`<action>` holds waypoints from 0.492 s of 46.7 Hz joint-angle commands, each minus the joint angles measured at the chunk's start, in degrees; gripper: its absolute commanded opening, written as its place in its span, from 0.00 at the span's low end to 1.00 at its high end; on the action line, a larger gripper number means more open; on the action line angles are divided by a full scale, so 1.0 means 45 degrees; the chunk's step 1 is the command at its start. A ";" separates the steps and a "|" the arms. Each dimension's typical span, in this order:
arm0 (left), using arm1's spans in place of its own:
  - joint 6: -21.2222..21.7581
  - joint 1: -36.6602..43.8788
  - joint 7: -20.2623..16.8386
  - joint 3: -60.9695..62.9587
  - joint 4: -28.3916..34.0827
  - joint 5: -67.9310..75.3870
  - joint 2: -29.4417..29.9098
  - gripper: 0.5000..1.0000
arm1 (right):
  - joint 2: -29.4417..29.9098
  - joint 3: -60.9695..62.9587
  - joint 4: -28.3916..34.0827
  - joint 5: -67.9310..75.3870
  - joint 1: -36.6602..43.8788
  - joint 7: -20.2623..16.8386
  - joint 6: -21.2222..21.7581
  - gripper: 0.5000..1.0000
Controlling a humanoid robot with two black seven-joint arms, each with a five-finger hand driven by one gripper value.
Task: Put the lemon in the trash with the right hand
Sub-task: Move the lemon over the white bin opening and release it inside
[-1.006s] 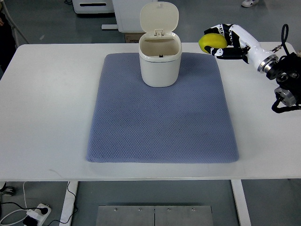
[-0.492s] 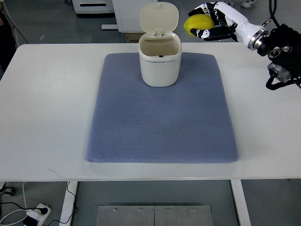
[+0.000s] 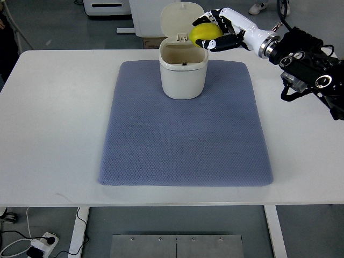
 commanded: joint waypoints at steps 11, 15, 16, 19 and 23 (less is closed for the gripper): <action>0.0011 -0.0001 0.0000 0.0000 -0.0001 0.0001 0.0000 1.00 | 0.1037 -0.0012 -0.0768 -0.0001 0.0034 -0.0219 -0.0018 0.00; 0.0011 -0.0001 0.0000 0.0000 -0.0001 0.0001 0.0000 1.00 | 0.1389 -0.0012 -0.1100 -0.0001 0.0014 -0.0296 -0.0038 0.00; 0.0011 -0.0001 0.0000 0.0000 -0.0001 0.0001 0.0000 1.00 | 0.1467 0.0007 -0.1198 -0.0001 -0.0024 -0.0335 -0.0057 0.00; 0.0011 -0.0001 0.0000 0.0000 -0.0001 0.0001 0.0000 1.00 | 0.1565 0.0027 -0.1335 -0.0001 -0.0083 -0.0375 -0.0096 0.00; 0.0011 -0.0001 0.0000 0.0000 -0.0001 0.0001 0.0000 1.00 | 0.1604 0.0027 -0.1375 -0.0001 -0.0142 -0.0394 -0.0135 0.13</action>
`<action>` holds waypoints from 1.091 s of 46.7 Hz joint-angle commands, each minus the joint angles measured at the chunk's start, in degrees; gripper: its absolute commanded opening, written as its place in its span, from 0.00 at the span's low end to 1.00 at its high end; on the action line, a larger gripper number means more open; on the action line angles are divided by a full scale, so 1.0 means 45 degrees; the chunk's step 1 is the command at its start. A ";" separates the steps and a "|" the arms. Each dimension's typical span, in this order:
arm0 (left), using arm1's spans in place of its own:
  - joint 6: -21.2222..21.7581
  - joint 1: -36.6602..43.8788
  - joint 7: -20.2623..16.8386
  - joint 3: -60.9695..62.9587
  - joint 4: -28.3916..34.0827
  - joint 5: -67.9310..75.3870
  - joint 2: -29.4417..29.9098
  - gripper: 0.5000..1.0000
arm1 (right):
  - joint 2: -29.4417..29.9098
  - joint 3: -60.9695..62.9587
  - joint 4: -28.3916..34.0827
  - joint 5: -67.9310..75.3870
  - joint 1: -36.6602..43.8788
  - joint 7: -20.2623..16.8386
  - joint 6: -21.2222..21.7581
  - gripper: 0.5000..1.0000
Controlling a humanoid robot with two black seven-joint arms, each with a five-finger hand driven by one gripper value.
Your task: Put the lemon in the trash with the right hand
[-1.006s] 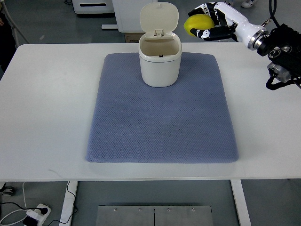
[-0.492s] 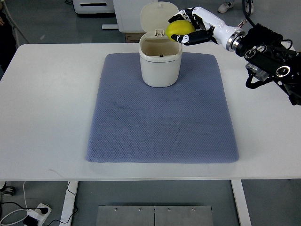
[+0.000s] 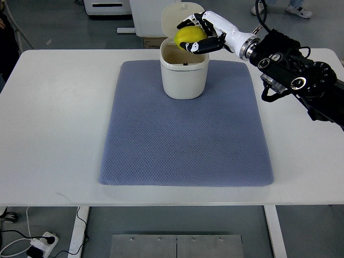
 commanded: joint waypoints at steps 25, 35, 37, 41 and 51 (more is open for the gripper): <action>0.0004 0.0001 0.0000 0.0001 0.0001 -0.0001 0.0000 1.00 | -0.0011 0.0088 0.0038 0.0175 -0.0276 -0.0182 -0.0052 0.88; -0.0016 0.0001 0.0000 0.0001 0.0001 -0.0001 0.0000 1.00 | -0.0128 0.0088 0.0116 0.0175 -0.0276 -0.0104 -0.0013 0.95; 0.0004 0.0001 0.0000 0.0001 0.0001 -0.0001 0.0000 1.00 | -0.0186 0.0088 0.0155 0.0175 -0.0276 -0.0084 0.0104 0.95; 0.0004 0.0000 0.0000 0.0001 0.0001 -0.0001 0.0000 1.00 | -0.0577 0.0088 0.0350 0.0175 -0.0335 -0.0045 0.0144 0.95; -0.0016 0.0001 0.0000 0.0001 0.0001 -0.0001 0.0000 1.00 | -0.1494 0.0108 0.1365 0.0175 -0.0627 -0.0006 0.0124 0.95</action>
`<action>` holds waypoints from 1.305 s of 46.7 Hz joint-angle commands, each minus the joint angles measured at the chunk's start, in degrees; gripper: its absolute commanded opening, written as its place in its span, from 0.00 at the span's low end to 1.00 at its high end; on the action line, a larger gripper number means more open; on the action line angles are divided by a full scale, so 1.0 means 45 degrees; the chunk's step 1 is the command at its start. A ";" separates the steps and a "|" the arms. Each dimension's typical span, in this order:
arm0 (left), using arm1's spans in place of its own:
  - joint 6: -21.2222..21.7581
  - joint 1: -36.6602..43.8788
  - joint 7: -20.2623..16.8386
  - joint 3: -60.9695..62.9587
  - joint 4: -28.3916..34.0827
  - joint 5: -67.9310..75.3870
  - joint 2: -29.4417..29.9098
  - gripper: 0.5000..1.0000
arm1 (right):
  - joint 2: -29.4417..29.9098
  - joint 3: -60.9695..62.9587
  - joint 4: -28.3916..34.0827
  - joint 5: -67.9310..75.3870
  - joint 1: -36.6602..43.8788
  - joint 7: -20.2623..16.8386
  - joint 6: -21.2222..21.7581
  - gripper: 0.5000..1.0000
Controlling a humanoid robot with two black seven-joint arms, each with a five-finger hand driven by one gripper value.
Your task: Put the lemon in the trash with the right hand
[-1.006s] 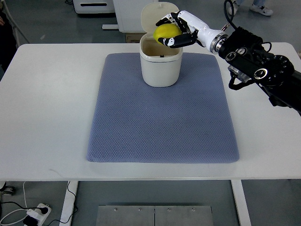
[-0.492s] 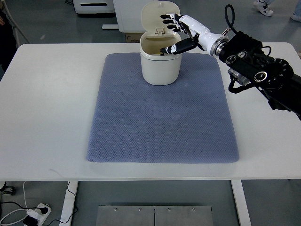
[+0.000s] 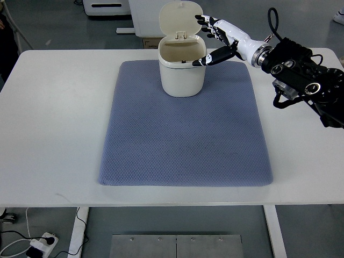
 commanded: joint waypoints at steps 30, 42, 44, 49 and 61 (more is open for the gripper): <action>0.0007 0.0005 0.0000 0.0001 0.0000 -0.0001 0.0000 1.00 | -0.3370 0.4078 0.2284 0.0428 -0.2747 -0.1057 -0.0002 0.97; -0.0012 0.0005 0.0000 0.0001 0.0000 -0.0001 0.0000 1.00 | -0.3605 0.6479 0.2459 0.0546 -0.4075 -0.1956 -0.0022 0.97; 0.0007 0.0005 0.0000 0.0001 0.0000 -0.0001 0.0000 1.00 | -0.3605 0.6870 0.2479 0.0546 -0.4270 -0.2170 -0.0022 0.97; -0.0012 0.0005 0.0000 0.0001 0.0000 -0.0001 0.0000 1.00 | -0.3605 0.7379 0.2596 0.0429 -0.4739 -0.2347 -0.0002 0.97; 0.0007 0.0005 0.0000 0.0001 0.0000 -0.0001 0.0000 1.00 | -0.3255 0.9214 0.2870 0.0409 -0.6223 -0.2289 -0.0022 0.99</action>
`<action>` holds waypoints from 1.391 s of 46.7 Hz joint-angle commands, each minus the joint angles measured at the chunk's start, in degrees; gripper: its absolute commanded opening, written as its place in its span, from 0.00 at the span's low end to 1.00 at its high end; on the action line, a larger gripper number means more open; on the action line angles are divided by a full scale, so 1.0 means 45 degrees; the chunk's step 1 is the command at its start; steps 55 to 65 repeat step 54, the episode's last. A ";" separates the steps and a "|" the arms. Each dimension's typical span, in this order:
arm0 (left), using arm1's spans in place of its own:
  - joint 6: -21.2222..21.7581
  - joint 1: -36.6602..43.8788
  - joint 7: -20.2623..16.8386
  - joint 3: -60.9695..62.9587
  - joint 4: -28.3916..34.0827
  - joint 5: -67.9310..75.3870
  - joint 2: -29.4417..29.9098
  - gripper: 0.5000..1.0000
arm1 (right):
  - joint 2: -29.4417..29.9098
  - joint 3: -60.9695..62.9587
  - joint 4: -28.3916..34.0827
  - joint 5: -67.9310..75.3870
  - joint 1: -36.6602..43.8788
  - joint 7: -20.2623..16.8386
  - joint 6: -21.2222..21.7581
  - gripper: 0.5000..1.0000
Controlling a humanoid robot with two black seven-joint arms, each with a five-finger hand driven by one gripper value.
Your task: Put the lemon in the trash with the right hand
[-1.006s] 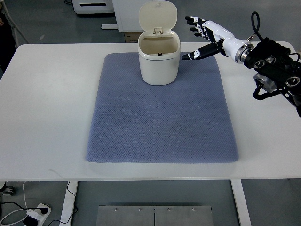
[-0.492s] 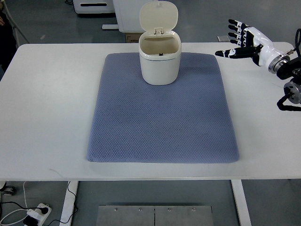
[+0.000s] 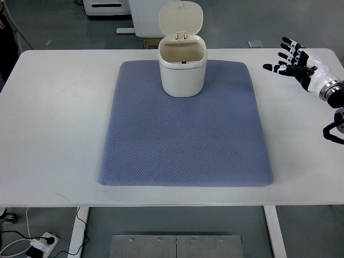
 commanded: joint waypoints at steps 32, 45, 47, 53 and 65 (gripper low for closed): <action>-0.0005 0.0000 0.0002 -0.0001 0.0000 -0.0001 0.0000 1.00 | 0.1664 0.4146 0.0512 0.0000 -0.3043 0.1267 0.0119 1.00; 0.0014 0.0000 0.0002 -0.0001 0.0000 -0.0001 0.0000 1.00 | 0.2231 0.4576 0.0688 0.0000 -0.3746 0.2050 0.0080 1.00; -0.0005 0.0000 0.0002 -0.0001 0.0000 -0.0001 0.0000 1.00 | 0.2251 0.4577 0.0746 0.0000 -0.3902 0.2050 0.0080 1.00; -0.0005 0.0000 0.0002 -0.0001 0.0000 -0.0001 0.0000 1.00 | 0.2309 0.4557 0.0883 0.0000 -0.4157 0.2030 0.0002 1.00; 0.0014 0.0000 0.0002 -0.0001 0.0000 -0.0001 0.0000 1.00 | 0.2309 0.4557 0.0902 -0.0019 -0.4196 0.2030 0.0002 1.00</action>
